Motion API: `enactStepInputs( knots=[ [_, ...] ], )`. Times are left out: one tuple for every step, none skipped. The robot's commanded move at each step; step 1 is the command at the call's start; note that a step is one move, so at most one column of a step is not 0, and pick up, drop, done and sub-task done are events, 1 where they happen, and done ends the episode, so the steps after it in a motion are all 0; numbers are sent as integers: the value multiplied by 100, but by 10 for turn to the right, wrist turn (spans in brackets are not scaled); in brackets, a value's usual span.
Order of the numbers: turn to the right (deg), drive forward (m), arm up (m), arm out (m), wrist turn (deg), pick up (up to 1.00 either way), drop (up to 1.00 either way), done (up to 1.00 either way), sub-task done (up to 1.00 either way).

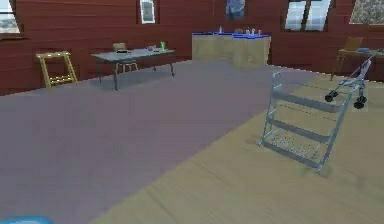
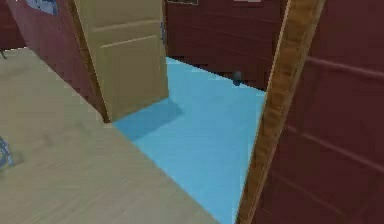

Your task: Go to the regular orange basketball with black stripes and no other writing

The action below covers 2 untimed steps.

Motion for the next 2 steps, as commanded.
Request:
enactStepInputs(
  knots=[
    [450, 0, 0, 0, 0, 0, 0, 0, 0],
    [300, 0, 0, 0, 0, 0, 0, 0, 0]
  ],
)
